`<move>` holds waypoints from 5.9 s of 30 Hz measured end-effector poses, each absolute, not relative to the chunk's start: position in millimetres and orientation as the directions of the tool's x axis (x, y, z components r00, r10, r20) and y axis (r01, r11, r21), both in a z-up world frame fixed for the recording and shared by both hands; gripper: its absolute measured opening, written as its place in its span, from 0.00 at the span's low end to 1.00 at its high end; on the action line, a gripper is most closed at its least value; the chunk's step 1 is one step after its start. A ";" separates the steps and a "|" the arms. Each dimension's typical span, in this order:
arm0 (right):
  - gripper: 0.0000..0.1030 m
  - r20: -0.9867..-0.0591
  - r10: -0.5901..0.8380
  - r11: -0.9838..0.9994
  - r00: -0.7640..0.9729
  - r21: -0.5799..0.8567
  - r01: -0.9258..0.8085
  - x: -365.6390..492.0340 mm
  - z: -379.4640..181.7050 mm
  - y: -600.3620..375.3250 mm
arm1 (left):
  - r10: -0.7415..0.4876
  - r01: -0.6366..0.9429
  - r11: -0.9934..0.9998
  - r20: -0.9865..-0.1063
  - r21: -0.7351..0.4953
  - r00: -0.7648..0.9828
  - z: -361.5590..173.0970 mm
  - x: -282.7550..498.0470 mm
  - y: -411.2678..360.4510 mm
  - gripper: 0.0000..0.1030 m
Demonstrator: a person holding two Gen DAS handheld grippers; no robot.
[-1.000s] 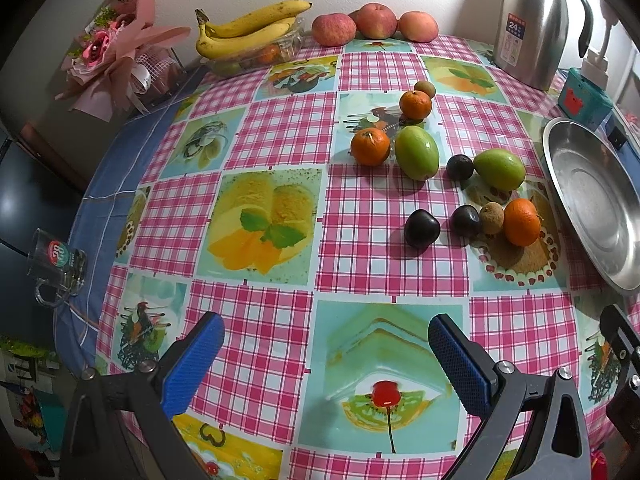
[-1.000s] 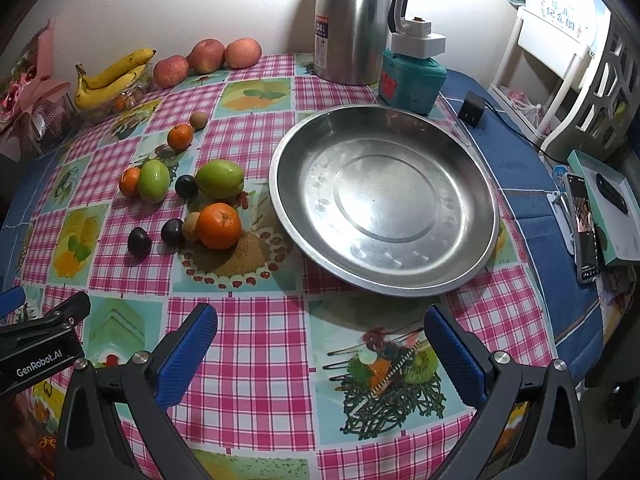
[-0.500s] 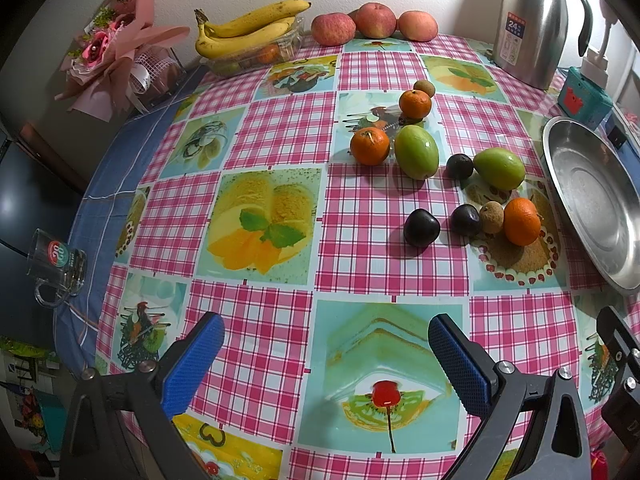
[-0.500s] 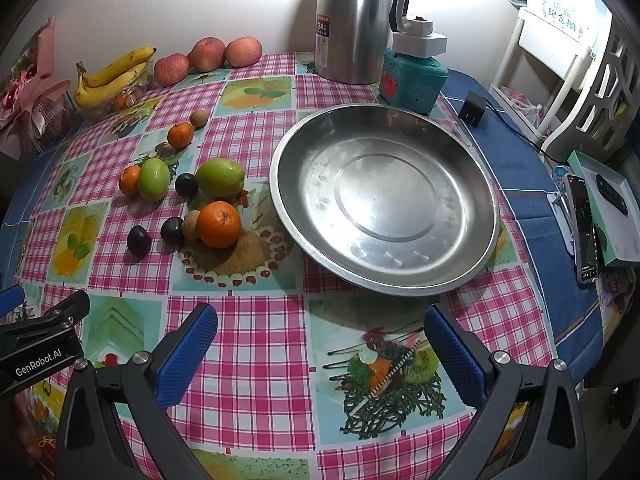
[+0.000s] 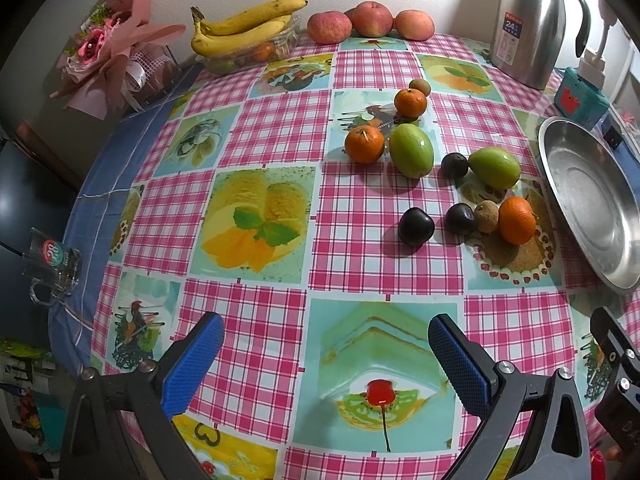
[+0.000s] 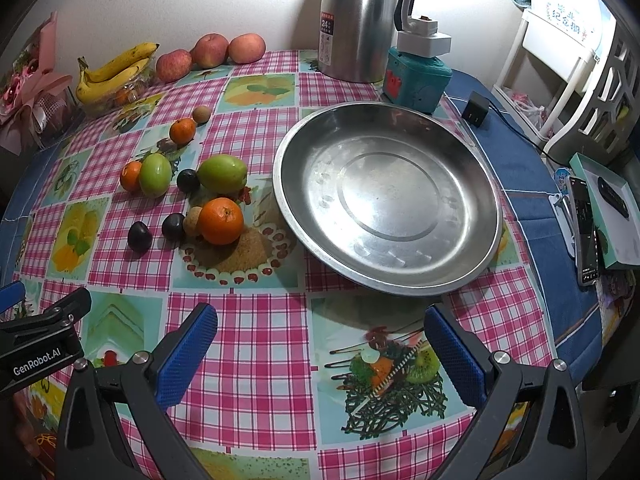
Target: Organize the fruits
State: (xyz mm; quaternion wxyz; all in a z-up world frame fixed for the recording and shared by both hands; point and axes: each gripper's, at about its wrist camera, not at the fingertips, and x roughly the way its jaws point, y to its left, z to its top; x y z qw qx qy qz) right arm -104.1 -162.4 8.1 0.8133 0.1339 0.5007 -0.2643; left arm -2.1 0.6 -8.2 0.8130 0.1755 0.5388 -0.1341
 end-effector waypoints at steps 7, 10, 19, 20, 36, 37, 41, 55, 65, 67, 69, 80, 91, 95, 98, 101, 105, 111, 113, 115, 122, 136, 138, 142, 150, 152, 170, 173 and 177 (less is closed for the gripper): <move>1.00 -0.886 -0.296 0.824 0.358 -0.048 0.564 -103.7 7.9 -162.3 | -0.033 0.408 0.903 -0.926 0.133 0.376 -7.5 -0.5 0.8 1.00; 1.00 -0.885 -0.293 0.827 0.361 -0.046 0.560 -103.6 7.8 -162.4 | -0.039 0.403 0.907 -0.926 0.125 0.376 -6.6 0.1 1.8 1.00; 1.00 -0.891 -0.273 0.853 0.363 -0.049 0.520 -98.1 4.7 -155.5 | -0.064 0.386 0.918 -0.928 0.090 0.367 -3.4 5.6 2.1 1.00; 1.00 -0.891 -0.274 0.853 0.361 -0.052 0.519 -97.0 4.8 -154.4 | -0.067 0.381 0.921 -0.929 0.084 0.365 -2.7 6.7 2.2 1.00; 1.00 -0.861 -0.211 0.805 0.463 0.116 0.582 -76.9 16.4 -177.0 | -0.124 0.312 0.950 -0.921 -0.003 0.369 9.0 47.0 -12.7 1.00; 1.00 -0.860 -0.203 0.802 0.468 0.128 0.583 -73.7 16.6 -178.6 | -0.128 0.307 0.952 -0.919 -0.008 0.372 10.1 50.4 -13.3 1.00; 1.00 -0.856 -0.195 0.806 0.478 0.138 0.576 -61.5 18.4 -180.4 | -0.141 0.276 0.961 -0.906 -0.028 0.400 14.8 63.9 -15.3 1.00; 1.00 -0.833 -0.183 0.806 0.522 0.177 0.565 -27.7 23.2 -193.5 | -0.174 0.258 0.963 -0.906 -0.076 0.386 5.9 95.1 -18.0 1.00; 1.00 -0.834 -0.171 0.836 0.525 0.159 0.525 -17.0 16.5 -190.7 | -0.210 0.273 0.955 -0.913 -0.116 0.349 2.2 95.9 -11.6 1.00; 1.00 -0.806 -0.184 0.843 0.563 0.165 0.512 -20.6 24.5 -190.8 | -0.207 0.261 0.958 -0.915 -0.117 0.348 1.9 96.4 -9.4 1.00; 1.00 -0.784 -0.176 0.841 0.595 0.194 0.505 -24.5 31.4 -192.7 | -0.217 0.261 0.957 -0.914 -0.129 0.342 1.0 95.7 -9.1 1.00; 0.99 -0.793 -0.163 0.791 0.587 0.251 0.559 -31.3 33.5 -205.6 | -0.195 0.329 0.940 -0.936 -0.092 0.295 -16.3 87.4 -25.5 0.99; 0.61 -0.857 -0.035 0.801 0.514 0.283 0.527 -18.7 -0.4 -197.2 | -0.217 0.382 0.915 -0.956 -0.130 0.196 -40.5 78.2 -42.9 0.87; 0.52 -0.870 0.009 0.797 0.494 0.304 0.521 -14.9 -12.0 -194.2 | -0.229 0.399 0.906 -0.957 -0.142 0.179 -45.0 76.2 -47.3 0.80; 0.47 -0.875 0.030 0.796 0.484 0.314 0.518 -11.0 -17.4 -191.6 | -0.230 0.401 0.904 -0.959 -0.148 0.165 -49.2 76.7 -50.3 0.72; 0.46 -0.882 0.042 0.792 0.469 0.315 0.523 -6.6 -23.2 -190.4 | -0.239 0.393 0.904 -0.960 -0.165 0.146 -53.8 77.6 -51.1 0.69; 0.46 -0.893 0.044 0.776 0.448 0.313 0.547 -3.4 -31.5 -193.1 | -0.233 0.401 0.902 -0.962 -0.158 0.144 -55.8 76.7 -52.4 0.59; 0.46 -0.897 0.073 0.759 0.436 0.333 0.559 -1.4 -40.0 -193.7 | -0.231 0.399 0.903 -0.963 -0.158 0.142 -59.7 77.6 -52.4 0.52; 0.46 -0.895 0.079 0.752 0.438 0.342 0.563 -2.0 -40.3 -194.6 | -0.236 0.398 0.903 -0.961 -0.163 0.141 -59.7 77.8 -52.2 0.50; 0.46 -0.895 0.091 0.749 0.438 0.351 0.562 -1.9 -41.6 -194.2 | -0.240 0.398 0.902 -0.961 -0.168 0.139 -59.3 78.0 -51.7 0.45; 0.46 -0.888 0.123 0.722 0.444 0.387 0.574 -4.0 -44.6 -195.0 | -0.271 0.399 0.894 -0.955 -0.203 0.122 -56.8 76.2 -52.2 0.30; 0.43 -0.883 0.147 0.708 0.446 0.409 0.576 -4.3 -48.6 -193.2 | -0.266 0.379 0.904 -0.954 -0.199 0.135 -56.2 78.9 -47.8 0.30; 0.41 -0.880 0.150 0.708 0.450 0.413 0.572 -3.5 -48.3 -192.7 | -0.267 0.378 0.904 -0.954 -0.199 0.136 -55.8 79.0 -47.2 0.30; 0.40 -0.878 0.152 0.706 0.454 0.418 0.572 -3.5 -48.9 -192.7 | -0.270 0.374 0.906 -0.952 -0.200 0.145 -53.2 79.9 -46.0 0.29; 0.40 -0.857 0.127 0.706 0.499 0.431 0.561 -7.0 -32.7 -197.8 | -0.291 0.351 0.911 -0.940 -0.217 0.176 -41.5 83.9 -39.5 0.29; 0.40 -0.855 0.107 0.710 0.508 0.423 0.562 -8.9 -26.5 -199.8 | -0.296 0.348 0.912 -0.936 -0.216 0.193 -36.2 84.3 -37.9 0.29; 0.40 -0.831 -0.032 0.780 0.556 0.327 0.534 -13.1 13.2 -199.9 | -0.313 0.325 0.921 -0.905 -0.215 0.288 0.5 90.5 -38.6 0.29; 0.40 -0.830 -0.054 0.781 0.555 0.311 0.542 -16.3 15.2 -205.4 | -0.307 0.325 0.923 -0.905 -0.208 0.295 2.1 91.3 -43.8 0.29; 0.40 -0.835 -0.084 0.780 0.543 0.285 0.558 -18.3 15.3 -213.3 | -0.307 0.324 0.923 -0.902 -0.205 0.303 5.9 93.4 -51.7 0.29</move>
